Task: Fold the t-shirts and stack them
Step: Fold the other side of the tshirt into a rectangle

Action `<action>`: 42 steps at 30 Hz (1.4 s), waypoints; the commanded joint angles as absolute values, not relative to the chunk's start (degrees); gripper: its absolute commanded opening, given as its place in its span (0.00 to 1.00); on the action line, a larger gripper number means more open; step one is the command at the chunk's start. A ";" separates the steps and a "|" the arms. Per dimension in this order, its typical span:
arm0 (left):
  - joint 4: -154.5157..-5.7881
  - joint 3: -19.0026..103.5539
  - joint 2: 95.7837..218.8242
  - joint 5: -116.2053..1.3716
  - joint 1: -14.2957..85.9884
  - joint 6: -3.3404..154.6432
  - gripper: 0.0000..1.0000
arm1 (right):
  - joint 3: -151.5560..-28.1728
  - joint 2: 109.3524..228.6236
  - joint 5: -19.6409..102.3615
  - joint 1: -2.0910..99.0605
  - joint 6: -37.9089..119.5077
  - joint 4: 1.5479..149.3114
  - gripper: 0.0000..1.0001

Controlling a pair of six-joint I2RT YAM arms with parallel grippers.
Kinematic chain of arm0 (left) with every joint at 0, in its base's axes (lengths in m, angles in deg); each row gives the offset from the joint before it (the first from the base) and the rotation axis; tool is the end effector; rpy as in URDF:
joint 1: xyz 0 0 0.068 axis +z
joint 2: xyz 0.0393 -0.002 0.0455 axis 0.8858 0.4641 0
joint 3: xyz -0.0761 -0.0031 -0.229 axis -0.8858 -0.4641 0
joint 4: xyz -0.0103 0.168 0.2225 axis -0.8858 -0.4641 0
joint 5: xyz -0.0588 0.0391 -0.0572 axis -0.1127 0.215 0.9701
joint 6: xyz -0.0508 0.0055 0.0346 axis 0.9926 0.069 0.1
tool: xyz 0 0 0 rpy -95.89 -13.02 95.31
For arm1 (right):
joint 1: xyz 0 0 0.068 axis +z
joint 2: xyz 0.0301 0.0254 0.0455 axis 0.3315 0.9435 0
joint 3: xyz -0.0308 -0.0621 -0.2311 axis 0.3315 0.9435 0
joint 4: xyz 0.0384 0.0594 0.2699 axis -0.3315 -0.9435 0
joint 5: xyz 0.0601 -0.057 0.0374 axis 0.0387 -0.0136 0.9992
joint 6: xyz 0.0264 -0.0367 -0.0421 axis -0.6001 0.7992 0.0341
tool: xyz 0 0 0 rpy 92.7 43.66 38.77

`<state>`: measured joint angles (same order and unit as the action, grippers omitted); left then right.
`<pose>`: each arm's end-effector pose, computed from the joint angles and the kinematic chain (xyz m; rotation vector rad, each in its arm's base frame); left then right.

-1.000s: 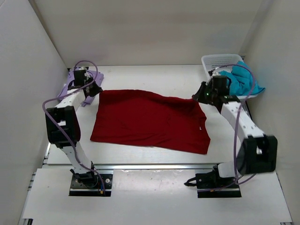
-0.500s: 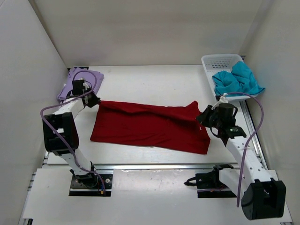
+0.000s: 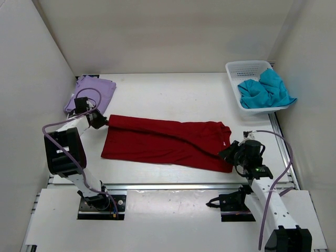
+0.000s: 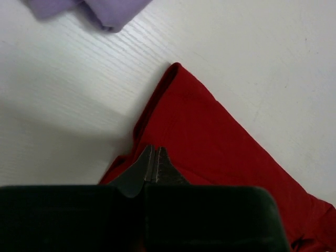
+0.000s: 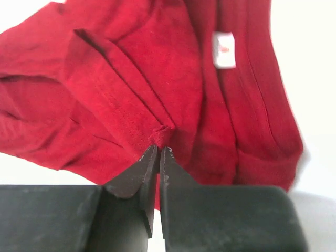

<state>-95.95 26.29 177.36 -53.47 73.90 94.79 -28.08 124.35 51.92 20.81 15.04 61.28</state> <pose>0.3508 0.0616 0.1279 -0.8212 2.3732 -0.4046 0.1940 0.0195 0.1332 0.4342 2.2279 0.6743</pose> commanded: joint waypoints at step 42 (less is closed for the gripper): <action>-68.99 -7.56 148.26 -56.45 34.13 108.10 0.21 | -47.72 173.16 55.25 35.88 24.85 98.08 0.54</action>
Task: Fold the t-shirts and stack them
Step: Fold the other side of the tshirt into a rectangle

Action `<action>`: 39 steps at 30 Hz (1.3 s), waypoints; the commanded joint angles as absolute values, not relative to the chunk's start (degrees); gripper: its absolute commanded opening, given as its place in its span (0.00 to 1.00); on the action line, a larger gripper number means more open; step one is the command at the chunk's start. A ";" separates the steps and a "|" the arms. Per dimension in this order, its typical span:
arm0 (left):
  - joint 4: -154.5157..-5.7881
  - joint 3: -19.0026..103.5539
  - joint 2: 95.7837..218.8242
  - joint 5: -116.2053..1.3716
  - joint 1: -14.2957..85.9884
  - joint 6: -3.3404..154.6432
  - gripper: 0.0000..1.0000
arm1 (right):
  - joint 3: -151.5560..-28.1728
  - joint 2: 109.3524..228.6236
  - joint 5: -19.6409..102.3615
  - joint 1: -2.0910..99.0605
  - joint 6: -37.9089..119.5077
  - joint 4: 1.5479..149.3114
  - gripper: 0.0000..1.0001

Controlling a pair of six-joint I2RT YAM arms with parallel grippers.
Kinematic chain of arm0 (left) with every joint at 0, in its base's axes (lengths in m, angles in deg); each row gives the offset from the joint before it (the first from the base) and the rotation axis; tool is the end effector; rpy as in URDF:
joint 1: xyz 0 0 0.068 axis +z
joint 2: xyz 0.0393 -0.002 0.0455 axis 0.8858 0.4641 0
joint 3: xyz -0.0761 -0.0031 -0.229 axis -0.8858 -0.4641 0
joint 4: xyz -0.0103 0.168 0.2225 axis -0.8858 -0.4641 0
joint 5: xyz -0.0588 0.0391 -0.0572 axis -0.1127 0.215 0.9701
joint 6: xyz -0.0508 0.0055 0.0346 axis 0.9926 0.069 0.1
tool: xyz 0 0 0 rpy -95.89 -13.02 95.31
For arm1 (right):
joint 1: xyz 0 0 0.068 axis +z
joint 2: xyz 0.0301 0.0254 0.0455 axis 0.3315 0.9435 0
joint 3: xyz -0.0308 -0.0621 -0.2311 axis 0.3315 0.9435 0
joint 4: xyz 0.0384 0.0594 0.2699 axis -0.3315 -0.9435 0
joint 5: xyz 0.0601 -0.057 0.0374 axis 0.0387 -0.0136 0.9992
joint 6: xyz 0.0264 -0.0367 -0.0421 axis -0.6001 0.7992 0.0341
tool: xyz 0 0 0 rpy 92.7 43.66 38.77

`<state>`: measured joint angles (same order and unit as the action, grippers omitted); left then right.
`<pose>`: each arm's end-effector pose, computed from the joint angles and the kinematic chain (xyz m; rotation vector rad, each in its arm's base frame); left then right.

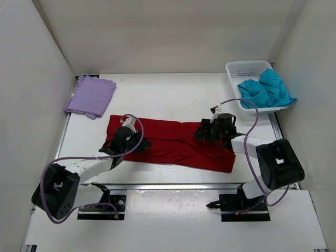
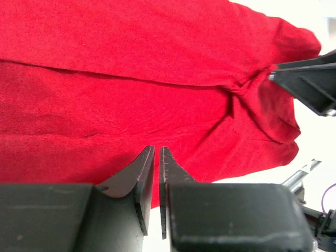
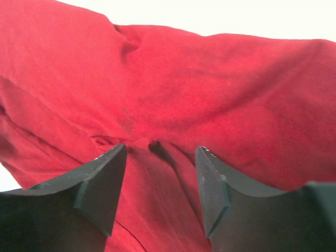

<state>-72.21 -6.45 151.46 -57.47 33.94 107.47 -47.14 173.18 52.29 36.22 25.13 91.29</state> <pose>0.2275 -0.1307 0.1111 -0.2194 2.3176 -0.8293 0.2863 0.1023 0.1005 -0.0732 2.2784 0.7304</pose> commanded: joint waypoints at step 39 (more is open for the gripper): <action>-63.80 -4.50 149.39 -55.04 33.79 111.01 0.21 | -42.61 147.77 47.33 49.54 18.52 76.37 0.18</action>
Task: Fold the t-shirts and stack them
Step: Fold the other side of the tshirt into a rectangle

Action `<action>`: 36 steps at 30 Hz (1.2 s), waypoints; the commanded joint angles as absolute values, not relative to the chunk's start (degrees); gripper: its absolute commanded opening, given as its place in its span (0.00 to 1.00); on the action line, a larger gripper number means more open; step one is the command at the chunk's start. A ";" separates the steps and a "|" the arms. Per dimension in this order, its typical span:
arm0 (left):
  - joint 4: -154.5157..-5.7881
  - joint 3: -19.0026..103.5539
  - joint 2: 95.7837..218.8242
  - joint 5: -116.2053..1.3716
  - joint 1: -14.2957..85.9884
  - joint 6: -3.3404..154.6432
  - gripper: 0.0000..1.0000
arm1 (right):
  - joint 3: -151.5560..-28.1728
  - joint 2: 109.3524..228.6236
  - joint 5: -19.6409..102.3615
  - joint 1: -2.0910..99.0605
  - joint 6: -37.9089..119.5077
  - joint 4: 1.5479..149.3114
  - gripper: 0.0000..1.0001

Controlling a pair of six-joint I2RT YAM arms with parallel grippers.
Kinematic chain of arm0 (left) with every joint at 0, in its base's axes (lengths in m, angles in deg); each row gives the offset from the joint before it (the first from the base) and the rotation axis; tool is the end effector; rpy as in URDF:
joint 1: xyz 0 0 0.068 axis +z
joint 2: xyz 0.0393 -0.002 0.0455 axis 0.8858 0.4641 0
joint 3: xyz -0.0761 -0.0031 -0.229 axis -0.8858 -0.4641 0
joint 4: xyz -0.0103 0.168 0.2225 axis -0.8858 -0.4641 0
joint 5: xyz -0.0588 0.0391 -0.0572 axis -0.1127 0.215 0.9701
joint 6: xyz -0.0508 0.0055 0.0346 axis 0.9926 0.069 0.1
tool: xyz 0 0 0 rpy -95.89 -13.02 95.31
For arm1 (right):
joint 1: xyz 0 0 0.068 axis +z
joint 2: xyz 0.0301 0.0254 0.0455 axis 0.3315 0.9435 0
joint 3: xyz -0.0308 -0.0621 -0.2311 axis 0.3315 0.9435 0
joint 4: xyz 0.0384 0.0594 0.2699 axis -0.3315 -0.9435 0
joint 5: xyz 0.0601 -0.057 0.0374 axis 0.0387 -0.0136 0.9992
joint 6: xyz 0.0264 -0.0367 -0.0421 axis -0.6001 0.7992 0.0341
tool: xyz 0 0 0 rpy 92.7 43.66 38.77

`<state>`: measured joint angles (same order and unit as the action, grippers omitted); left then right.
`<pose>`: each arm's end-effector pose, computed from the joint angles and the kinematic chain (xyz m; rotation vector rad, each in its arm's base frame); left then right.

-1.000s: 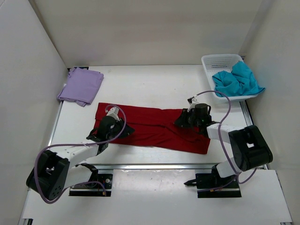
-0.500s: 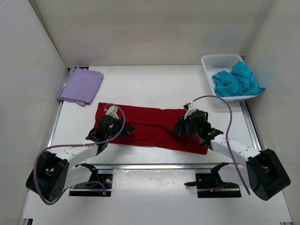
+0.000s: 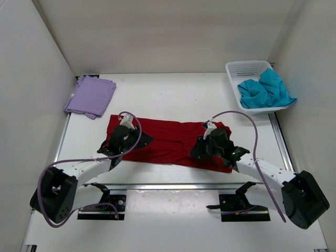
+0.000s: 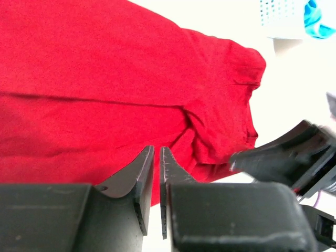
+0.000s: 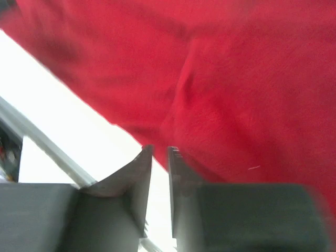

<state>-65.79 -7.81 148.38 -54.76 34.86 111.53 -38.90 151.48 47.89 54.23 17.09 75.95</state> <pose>0.2299 -0.1296 0.1279 -0.2571 2.1899 -0.9728 0.2006 0.1538 0.1267 -0.2312 2.3709 0.8618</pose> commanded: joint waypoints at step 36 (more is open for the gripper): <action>-56.68 9.22 179.73 -56.53 9.97 113.73 0.57 | -47.72 166.30 49.27 15.58 17.39 87.79 0.00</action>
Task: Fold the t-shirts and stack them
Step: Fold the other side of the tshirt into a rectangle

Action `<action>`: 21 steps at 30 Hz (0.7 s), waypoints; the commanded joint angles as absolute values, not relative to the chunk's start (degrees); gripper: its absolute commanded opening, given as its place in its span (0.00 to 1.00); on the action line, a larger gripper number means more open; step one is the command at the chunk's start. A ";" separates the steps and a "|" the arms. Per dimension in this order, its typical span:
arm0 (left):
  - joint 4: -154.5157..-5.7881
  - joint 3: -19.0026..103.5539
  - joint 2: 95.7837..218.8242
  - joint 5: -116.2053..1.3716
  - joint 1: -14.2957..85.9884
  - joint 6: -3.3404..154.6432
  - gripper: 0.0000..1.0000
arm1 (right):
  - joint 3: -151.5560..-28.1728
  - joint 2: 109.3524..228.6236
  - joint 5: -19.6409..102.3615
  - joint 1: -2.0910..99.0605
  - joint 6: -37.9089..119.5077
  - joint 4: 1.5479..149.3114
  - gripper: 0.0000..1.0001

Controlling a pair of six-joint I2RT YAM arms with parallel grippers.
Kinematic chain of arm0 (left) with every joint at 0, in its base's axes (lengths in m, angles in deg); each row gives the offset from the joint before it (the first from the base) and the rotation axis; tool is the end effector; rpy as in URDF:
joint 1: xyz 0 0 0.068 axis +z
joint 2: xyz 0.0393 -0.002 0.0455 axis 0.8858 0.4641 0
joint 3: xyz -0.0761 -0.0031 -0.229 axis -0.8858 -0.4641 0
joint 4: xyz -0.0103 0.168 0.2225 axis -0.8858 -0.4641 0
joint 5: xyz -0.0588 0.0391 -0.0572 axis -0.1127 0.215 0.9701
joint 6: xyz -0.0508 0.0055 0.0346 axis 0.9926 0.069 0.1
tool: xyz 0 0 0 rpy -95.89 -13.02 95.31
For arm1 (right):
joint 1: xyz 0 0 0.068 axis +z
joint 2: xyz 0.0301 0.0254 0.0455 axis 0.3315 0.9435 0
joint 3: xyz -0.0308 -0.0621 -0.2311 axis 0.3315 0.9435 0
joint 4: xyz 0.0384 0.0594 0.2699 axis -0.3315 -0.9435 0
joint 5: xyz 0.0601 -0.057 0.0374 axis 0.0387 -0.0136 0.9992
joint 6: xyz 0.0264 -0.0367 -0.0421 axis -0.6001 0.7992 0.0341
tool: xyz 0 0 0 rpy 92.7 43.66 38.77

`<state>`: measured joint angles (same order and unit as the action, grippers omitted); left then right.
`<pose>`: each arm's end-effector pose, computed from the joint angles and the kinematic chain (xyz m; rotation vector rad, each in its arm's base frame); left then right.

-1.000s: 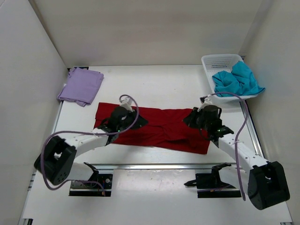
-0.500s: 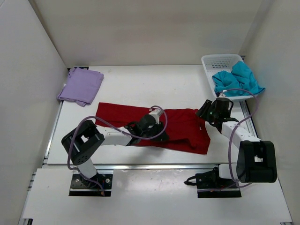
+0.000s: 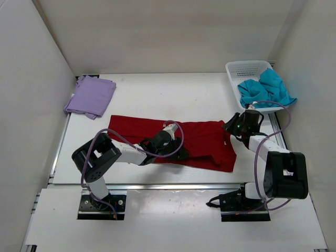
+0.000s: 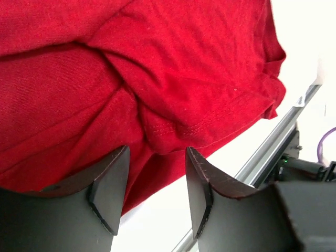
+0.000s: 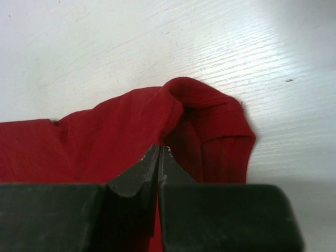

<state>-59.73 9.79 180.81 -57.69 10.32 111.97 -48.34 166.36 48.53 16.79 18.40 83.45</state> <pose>0.2031 -0.2709 0.0744 0.1732 2.4353 -1.0471 0.2996 -0.0015 0.1271 0.4733 2.1937 0.5411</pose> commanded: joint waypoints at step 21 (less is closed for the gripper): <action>-53.78 9.57 180.78 -56.27 10.14 119.18 0.13 | -44.20 165.25 46.38 18.13 14.39 90.97 0.29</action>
<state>-56.04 9.63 182.89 -57.16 9.81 118.57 -45.93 166.47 48.72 17.95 14.60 88.45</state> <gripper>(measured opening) 0.149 0.293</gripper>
